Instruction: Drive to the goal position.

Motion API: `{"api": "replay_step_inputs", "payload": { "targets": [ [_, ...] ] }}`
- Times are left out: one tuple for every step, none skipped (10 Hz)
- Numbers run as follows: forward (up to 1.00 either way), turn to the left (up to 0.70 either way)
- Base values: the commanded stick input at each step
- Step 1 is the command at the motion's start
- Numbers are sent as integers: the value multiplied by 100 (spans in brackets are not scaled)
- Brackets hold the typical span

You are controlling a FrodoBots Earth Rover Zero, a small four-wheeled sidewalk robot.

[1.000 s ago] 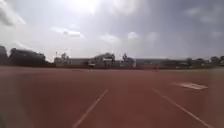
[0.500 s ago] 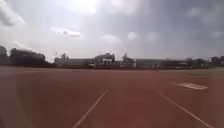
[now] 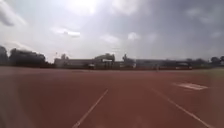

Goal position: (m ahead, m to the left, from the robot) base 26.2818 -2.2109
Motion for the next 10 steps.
{"api": "replay_step_inputs", "payload": {
  "targets": [
    [55,0],
    [70,0],
    [70,0],
    [70,0],
    [70,0],
    [70,0],
    [70,0],
    [70,0],
    [70,0],
    [70,0]
  ]
}}
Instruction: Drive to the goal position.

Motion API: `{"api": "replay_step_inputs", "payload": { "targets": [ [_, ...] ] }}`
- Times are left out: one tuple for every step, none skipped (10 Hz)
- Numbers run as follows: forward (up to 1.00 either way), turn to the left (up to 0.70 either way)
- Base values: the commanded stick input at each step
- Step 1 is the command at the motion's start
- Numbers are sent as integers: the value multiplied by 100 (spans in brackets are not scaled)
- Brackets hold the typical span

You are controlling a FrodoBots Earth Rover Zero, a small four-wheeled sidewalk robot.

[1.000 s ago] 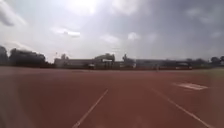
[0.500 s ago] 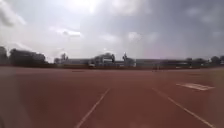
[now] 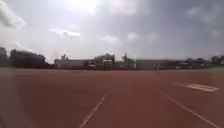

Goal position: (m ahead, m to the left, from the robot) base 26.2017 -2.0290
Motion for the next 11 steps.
{"api": "replay_step_inputs", "payload": {
  "targets": [
    [70,0],
    [70,0],
    [70,0],
    [70,-3],
    [70,-26],
    [70,-35],
    [70,-35],
    [70,-35],
    [70,0],
    [70,0],
    [70,0]
  ]
}}
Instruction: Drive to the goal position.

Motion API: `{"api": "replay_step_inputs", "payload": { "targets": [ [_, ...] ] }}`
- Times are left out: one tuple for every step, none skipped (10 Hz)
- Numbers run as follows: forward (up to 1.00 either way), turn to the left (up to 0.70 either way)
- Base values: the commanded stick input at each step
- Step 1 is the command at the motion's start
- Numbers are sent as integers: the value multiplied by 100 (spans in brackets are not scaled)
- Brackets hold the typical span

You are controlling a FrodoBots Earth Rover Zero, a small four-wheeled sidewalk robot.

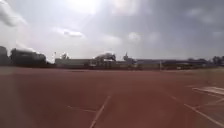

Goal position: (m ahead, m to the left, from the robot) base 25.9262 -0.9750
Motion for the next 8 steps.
{"api": "replay_step_inputs", "payload": {
  "targets": [
    [70,0],
    [70,0],
    [70,0],
    [70,0],
    [70,0],
    [70,0],
    [70,0],
    [70,0]
  ]
}}
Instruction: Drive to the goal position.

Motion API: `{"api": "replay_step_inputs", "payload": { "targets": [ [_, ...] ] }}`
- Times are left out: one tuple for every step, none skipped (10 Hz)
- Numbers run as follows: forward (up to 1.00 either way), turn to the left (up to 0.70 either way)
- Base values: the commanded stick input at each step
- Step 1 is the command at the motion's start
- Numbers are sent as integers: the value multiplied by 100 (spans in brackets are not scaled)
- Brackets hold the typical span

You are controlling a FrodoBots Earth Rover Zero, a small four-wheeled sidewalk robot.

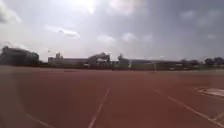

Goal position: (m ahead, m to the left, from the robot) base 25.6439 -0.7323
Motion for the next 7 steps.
{"api": "replay_step_inputs", "payload": {
  "targets": [
    [70,0],
    [70,0],
    [70,0],
    [70,0],
    [70,0],
    [70,0],
    [70,0]
  ]
}}
